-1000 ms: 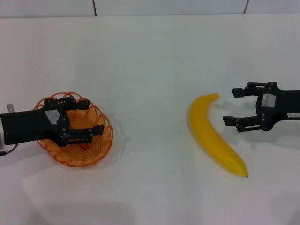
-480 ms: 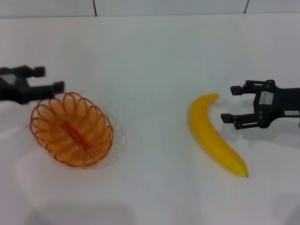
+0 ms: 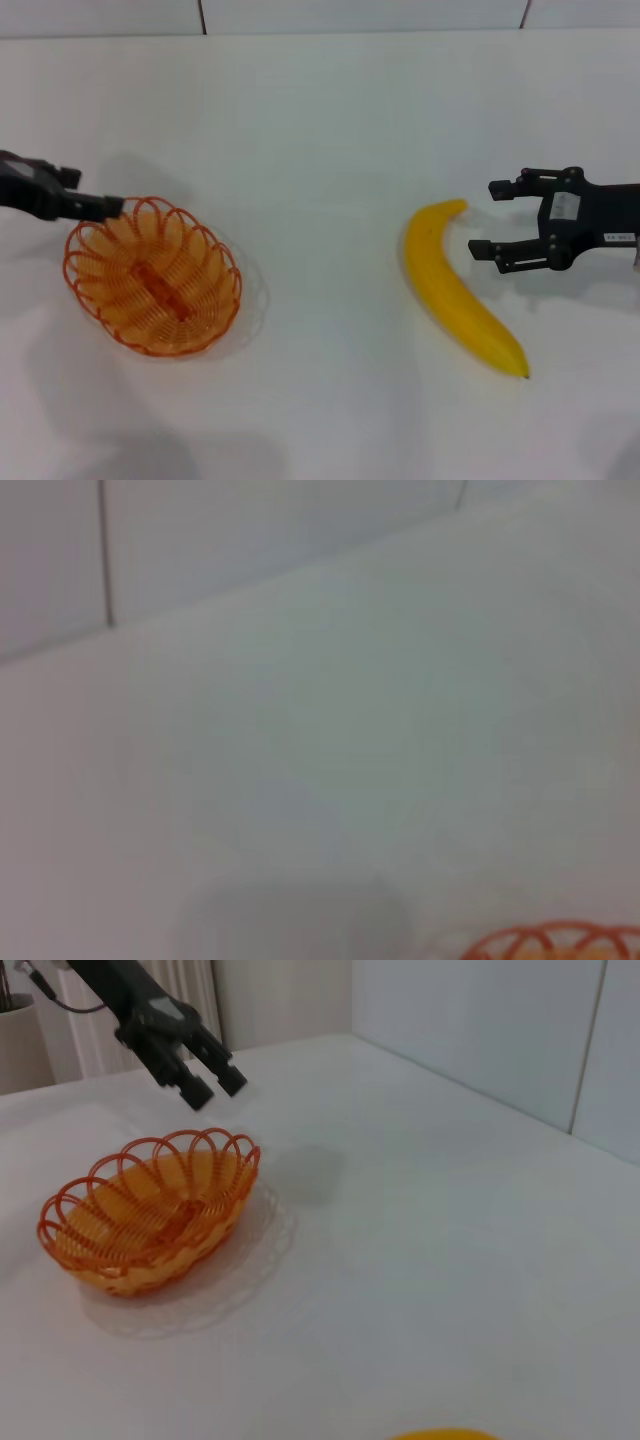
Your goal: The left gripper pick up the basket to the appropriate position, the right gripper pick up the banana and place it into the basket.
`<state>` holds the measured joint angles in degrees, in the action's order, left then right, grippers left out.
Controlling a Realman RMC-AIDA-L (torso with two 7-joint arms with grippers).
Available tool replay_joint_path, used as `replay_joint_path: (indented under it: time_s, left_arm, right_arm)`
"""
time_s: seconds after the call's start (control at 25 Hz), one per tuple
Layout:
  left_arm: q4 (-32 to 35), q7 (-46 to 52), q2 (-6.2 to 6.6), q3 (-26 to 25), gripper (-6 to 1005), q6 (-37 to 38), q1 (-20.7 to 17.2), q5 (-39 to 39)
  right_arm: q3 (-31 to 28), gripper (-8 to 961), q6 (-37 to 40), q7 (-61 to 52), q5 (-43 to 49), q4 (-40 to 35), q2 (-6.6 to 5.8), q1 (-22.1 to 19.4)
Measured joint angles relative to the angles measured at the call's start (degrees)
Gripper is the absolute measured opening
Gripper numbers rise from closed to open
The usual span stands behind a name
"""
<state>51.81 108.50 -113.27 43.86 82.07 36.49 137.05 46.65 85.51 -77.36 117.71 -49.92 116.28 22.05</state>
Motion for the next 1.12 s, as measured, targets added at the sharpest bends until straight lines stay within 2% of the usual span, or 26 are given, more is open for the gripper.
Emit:
replay_joint_path:
  time_s: [0.12, 0.24, 1.12]
  left_arm:
    - [0.3, 0.8, -1.92, 0.0, 841, -0.9, 1.3, 5.2]
    - [0.5, 2.0, -2.83, 0.1, 830, -2.5, 1.9, 8.7]
    - [-2.9, 1.6, -3.10, 1.7, 749, -7.3, 2.1, 10.3]
  right_arm:
    - [0.2, 883, 0.0, 0.0, 0.1, 0.0, 0.00, 0.1]
    - [0.2, 883, -0.4, 0.0, 0.1, 0.5, 0.00, 0.2]
    - [0.2, 884, -2.3, 0.4, 0.3, 2.7, -0.15, 0.7]
